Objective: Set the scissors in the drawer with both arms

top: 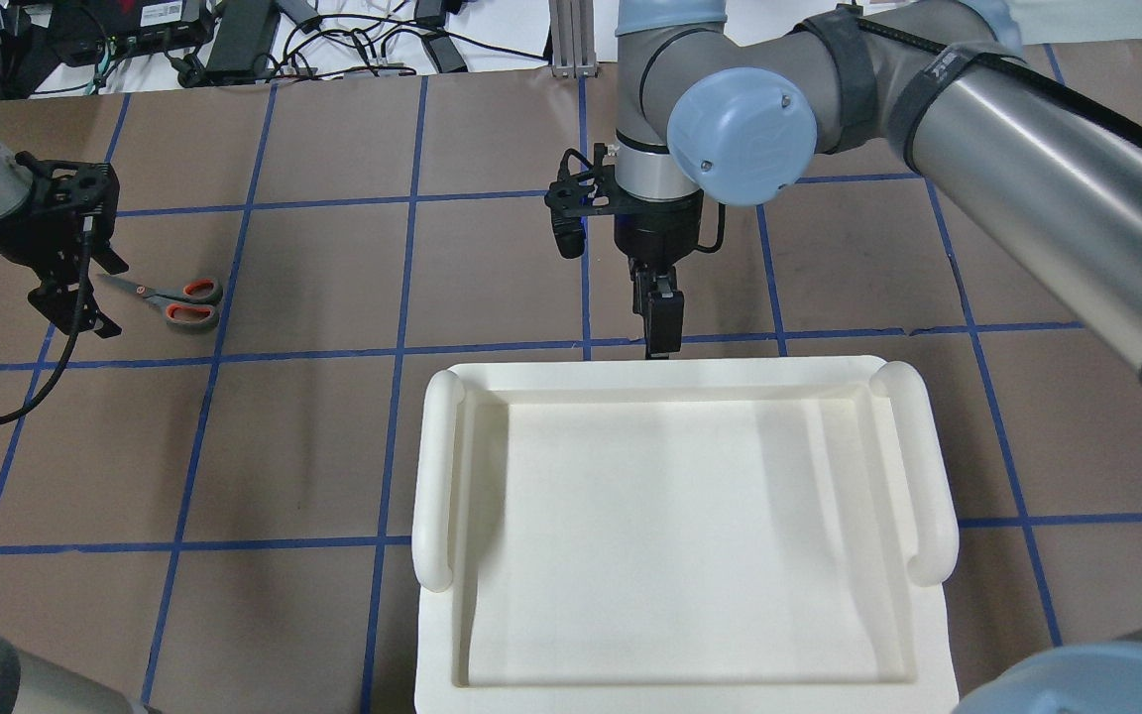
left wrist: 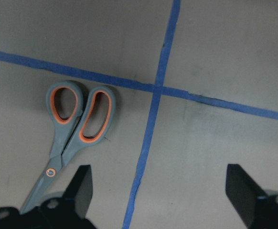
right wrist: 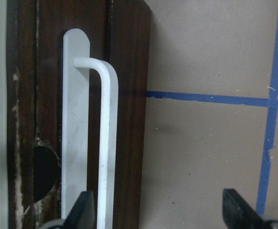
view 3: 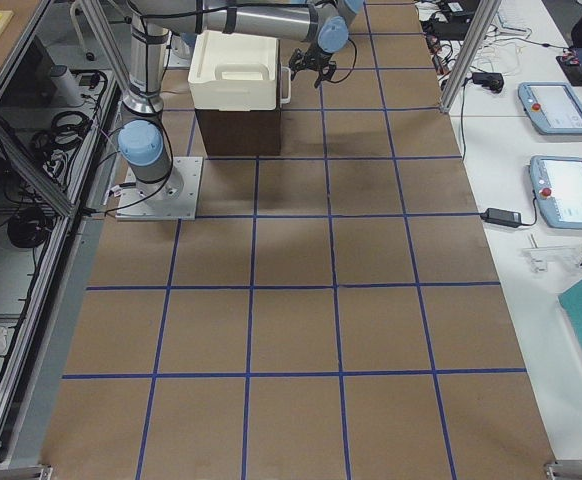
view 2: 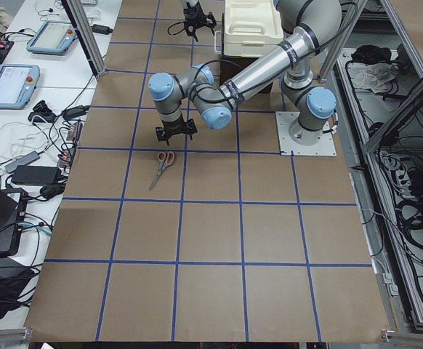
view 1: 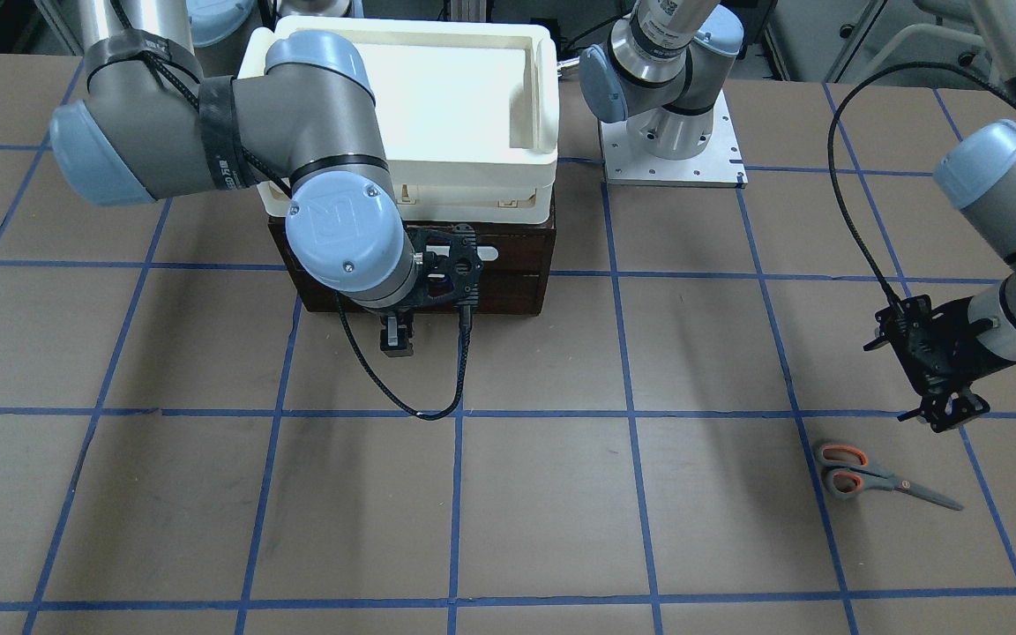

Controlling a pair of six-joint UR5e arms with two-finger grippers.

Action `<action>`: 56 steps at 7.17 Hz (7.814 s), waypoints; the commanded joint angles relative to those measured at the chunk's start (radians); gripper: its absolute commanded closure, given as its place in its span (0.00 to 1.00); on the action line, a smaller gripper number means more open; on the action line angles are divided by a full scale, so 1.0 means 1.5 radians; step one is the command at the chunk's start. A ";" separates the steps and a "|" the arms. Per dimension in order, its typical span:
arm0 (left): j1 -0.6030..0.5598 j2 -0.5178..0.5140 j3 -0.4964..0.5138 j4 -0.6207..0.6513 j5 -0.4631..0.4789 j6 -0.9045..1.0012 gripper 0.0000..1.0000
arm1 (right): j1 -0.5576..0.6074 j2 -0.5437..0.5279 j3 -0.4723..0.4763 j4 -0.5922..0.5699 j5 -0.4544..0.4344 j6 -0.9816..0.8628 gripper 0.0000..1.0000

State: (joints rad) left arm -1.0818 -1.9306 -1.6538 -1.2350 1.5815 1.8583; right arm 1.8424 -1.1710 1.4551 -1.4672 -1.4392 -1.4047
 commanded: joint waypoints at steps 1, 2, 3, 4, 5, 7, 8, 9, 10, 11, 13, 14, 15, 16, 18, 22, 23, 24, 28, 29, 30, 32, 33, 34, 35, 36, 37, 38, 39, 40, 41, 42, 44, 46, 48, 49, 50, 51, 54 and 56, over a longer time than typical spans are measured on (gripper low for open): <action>0.001 -0.045 0.000 0.055 -0.003 0.136 0.00 | 0.004 0.009 0.004 0.009 0.002 -0.005 0.06; 0.007 -0.055 0.003 0.059 -0.005 0.153 0.00 | 0.005 0.011 0.005 0.016 0.003 -0.002 0.06; 0.011 -0.063 0.011 0.061 -0.007 0.165 0.00 | 0.005 0.011 0.007 0.016 0.003 -0.002 0.06; 0.011 -0.077 0.016 0.094 -0.006 0.192 0.00 | 0.005 0.016 0.011 0.017 0.002 -0.004 0.06; 0.011 -0.101 0.018 0.151 -0.007 0.217 0.00 | 0.005 0.019 0.020 0.017 0.002 -0.003 0.06; 0.011 -0.133 0.036 0.180 -0.008 0.295 0.01 | 0.005 0.019 0.027 0.017 0.002 -0.005 0.06; 0.010 -0.152 0.052 0.180 -0.010 0.304 0.04 | 0.005 0.019 0.027 0.013 0.003 -0.006 0.06; 0.010 -0.162 0.057 0.180 -0.012 0.308 0.05 | 0.005 0.020 0.027 0.007 0.004 -0.009 0.08; 0.010 -0.166 0.059 0.180 -0.012 0.309 0.05 | 0.005 0.019 0.027 0.006 0.004 -0.008 0.24; 0.010 -0.169 0.060 0.180 -0.012 0.320 0.06 | 0.005 0.019 0.027 0.004 0.003 -0.008 0.27; 0.010 -0.177 0.061 0.180 -0.022 0.315 0.09 | 0.005 0.020 0.026 -0.022 0.001 -0.011 0.35; 0.011 -0.187 0.066 0.180 -0.042 0.309 0.09 | 0.005 0.021 0.023 -0.031 0.001 -0.013 0.35; 0.011 -0.190 0.070 0.179 -0.034 0.309 0.09 | 0.005 0.028 0.017 -0.039 0.000 -0.013 0.36; 0.012 -0.188 0.077 0.175 -0.031 0.314 0.10 | 0.005 0.033 0.012 -0.058 0.001 -0.011 0.37; 0.011 -0.189 0.075 0.169 -0.034 0.310 0.23 | 0.004 0.061 -0.028 -0.060 0.000 -0.011 0.36; 0.012 -0.191 0.074 0.160 -0.038 0.317 0.42 | -0.002 0.086 -0.061 -0.087 -0.001 -0.013 0.37; 0.012 -0.191 0.074 0.160 -0.038 0.318 0.53 | -0.003 0.097 -0.076 -0.088 -0.001 -0.013 0.37; 0.012 -0.189 0.074 0.160 -0.038 0.318 0.77 | -0.004 0.110 -0.090 -0.088 -0.001 -0.014 0.37; 0.012 -0.174 0.074 0.144 -0.038 0.311 0.99 | -0.006 0.133 -0.120 -0.113 -0.001 -0.031 0.39; 0.012 -0.172 0.074 0.144 -0.038 0.312 1.00 | -0.007 0.137 -0.125 -0.115 -0.001 -0.033 0.39; 0.012 -0.171 0.077 0.144 -0.038 0.312 1.00 | -0.009 0.143 -0.125 -0.128 -0.001 -0.042 0.40; 0.011 -0.160 0.079 0.143 -0.038 0.314 1.00 | -0.016 0.146 -0.129 -0.151 -0.001 -0.046 0.40; 0.011 -0.146 0.080 0.116 -0.039 0.311 1.00 | -0.022 0.153 -0.143 -0.153 -0.001 -0.063 0.40; 0.010 -0.127 0.080 0.093 -0.040 0.308 1.00 | -0.027 0.158 -0.155 -0.153 -0.001 -0.065 0.40; 0.010 -0.117 0.080 0.083 -0.039 0.308 1.00 | -0.029 0.158 -0.157 -0.154 0.000 -0.067 0.40; 0.010 -0.112 0.080 0.077 -0.039 0.308 1.00 | -0.029 0.159 -0.158 -0.168 0.000 -0.067 0.39; 0.010 -0.108 0.080 0.071 -0.039 0.307 1.00 | -0.029 0.163 -0.159 -0.174 0.000 -0.067 0.39; 0.010 -0.104 0.080 0.065 -0.039 0.307 1.00 | -0.029 0.163 -0.164 -0.177 0.000 -0.067 0.39; 0.010 -0.098 0.080 0.061 -0.040 0.307 1.00 | -0.029 0.163 -0.165 -0.177 0.000 -0.061 0.30; 0.009 -0.087 0.080 0.043 -0.041 0.302 1.00 | -0.029 0.159 -0.165 -0.176 0.001 -0.047 0.01; 0.005 -0.070 0.080 0.030 -0.040 0.290 1.00 | -0.029 0.150 -0.165 -0.175 0.000 -0.043 0.00; 0.004 -0.056 0.080 0.005 -0.043 0.288 1.00 | -0.029 0.146 -0.164 -0.175 -0.001 -0.042 0.00; -0.002 -0.022 0.080 -0.037 -0.044 0.278 1.00 | -0.029 0.104 -0.165 -0.174 -0.002 -0.020 0.00; -0.012 0.017 0.080 -0.087 -0.064 0.248 1.00 | -0.030 0.036 -0.160 -0.172 -0.033 -0.013 0.00; -0.048 0.044 0.079 -0.120 -0.079 0.184 1.00 | -0.029 -0.049 -0.131 -0.122 -0.039 0.133 0.00; -0.075 0.059 0.079 -0.136 -0.080 0.157 1.00 | -0.030 -0.107 -0.084 -0.106 -0.042 0.211 0.00; -0.109 0.072 0.079 -0.137 -0.079 0.124 1.00 | -0.035 -0.166 -0.033 -0.102 -0.049 0.260 0.00; -0.141 0.082 0.079 -0.136 -0.075 0.117 1.00 | -0.035 -0.222 0.005 -0.094 -0.079 0.378 0.00; -0.221 0.103 0.076 -0.143 -0.111 0.010 1.00 | -0.039 -0.293 0.028 0.018 -0.105 0.752 0.00; -0.295 0.114 0.069 -0.137 -0.114 -0.059 1.00 | -0.068 -0.308 0.026 0.022 -0.100 0.868 0.00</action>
State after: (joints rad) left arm -1.4598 -1.7693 -1.5470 -1.4463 1.4144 1.8230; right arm 1.7678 -1.6171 1.4943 -1.4433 -1.5941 -0.1946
